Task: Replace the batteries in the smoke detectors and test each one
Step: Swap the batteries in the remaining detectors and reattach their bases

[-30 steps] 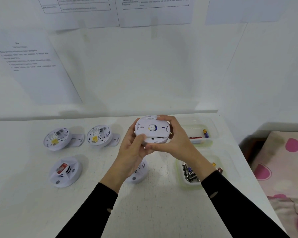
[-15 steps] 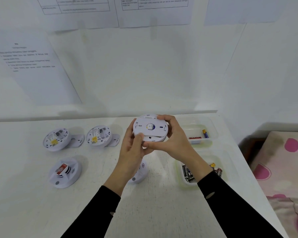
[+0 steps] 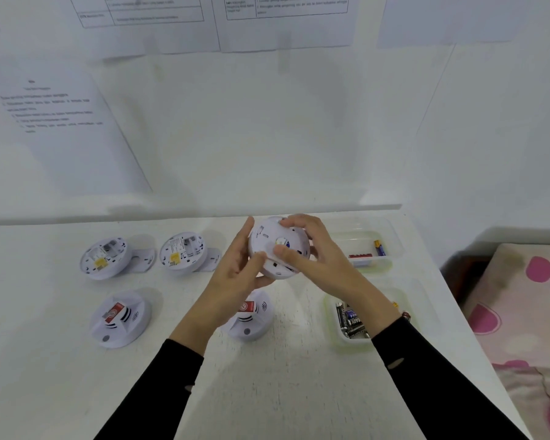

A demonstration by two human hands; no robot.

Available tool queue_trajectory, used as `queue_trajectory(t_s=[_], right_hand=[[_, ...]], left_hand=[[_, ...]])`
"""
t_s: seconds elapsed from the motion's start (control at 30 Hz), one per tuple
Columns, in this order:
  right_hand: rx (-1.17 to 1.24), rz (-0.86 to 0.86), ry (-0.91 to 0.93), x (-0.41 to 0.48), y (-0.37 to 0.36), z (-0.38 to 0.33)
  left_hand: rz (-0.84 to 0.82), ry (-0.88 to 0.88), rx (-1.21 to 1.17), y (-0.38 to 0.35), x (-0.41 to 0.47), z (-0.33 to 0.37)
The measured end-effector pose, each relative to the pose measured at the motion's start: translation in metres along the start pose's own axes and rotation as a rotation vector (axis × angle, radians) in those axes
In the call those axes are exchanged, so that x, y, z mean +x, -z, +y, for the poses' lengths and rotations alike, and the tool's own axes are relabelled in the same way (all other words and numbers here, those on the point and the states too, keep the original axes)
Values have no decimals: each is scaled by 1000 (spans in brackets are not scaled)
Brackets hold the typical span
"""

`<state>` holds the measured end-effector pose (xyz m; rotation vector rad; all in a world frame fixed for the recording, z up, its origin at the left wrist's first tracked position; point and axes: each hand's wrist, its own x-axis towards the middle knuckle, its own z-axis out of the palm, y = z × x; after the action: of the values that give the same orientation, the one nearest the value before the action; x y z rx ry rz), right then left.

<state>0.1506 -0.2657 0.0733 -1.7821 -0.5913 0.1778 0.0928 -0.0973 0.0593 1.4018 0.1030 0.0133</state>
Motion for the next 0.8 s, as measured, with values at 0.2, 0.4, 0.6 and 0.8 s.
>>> queue_trajectory(t_s=[0.2,0.4,0.6,0.8], right_hand=[[-142,-1,171,7,-3,-7],[-272,-53,310,7,-18,-9],[-634,169,477,7,-20,-4],[-644,234,453,7,-23,-6]], left_hand=[[-58,104,-442,-7,7,10],[-75,291,-768,-9,12,15],[-80,285,-732,-11,15,17],[14,230,-724,-23,18,14]])
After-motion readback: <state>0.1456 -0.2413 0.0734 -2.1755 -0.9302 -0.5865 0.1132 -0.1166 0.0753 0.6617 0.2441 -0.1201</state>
